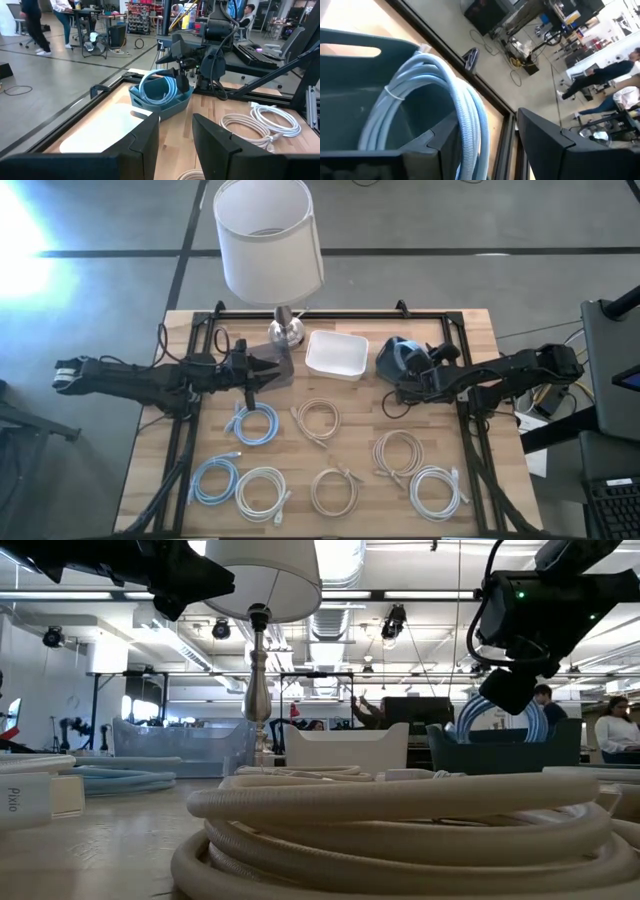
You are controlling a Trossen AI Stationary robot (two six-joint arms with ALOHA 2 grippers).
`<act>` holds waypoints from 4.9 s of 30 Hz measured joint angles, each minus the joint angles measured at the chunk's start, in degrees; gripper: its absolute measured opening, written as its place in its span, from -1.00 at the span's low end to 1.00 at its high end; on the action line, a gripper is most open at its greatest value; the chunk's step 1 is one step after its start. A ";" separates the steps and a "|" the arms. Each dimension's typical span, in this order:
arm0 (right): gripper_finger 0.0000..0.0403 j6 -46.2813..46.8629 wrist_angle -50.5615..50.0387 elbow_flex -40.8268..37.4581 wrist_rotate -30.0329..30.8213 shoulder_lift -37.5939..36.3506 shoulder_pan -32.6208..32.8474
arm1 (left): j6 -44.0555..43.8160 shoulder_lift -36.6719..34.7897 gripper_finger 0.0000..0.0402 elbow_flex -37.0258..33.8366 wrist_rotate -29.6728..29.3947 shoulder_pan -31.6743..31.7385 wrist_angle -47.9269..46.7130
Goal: Sort HDMI cables
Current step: Put the right blue hdmi cable into the blue bin, then put the top blue hdmi cable into the blue bin
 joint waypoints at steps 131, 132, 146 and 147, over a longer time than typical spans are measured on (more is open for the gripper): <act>-0.07 -49.86 61.17 9.52 -59.12 8.66 -3.99 | -38.02 41.23 -0.51 19.47 17.71 -15.58 -48.37; -0.07 -49.99 61.16 9.87 -59.12 8.66 -3.99 | -38.02 41.83 -0.51 19.47 16.71 -15.65 -48.29; -0.07 -50.07 61.05 10.82 -59.16 8.63 -3.99 | -36.42 46.49 -0.51 19.48 11.69 -16.97 -46.62; -0.07 -50.04 61.03 10.74 -59.16 8.63 -3.99 | -35.93 46.31 -0.51 19.89 11.60 -17.23 -46.75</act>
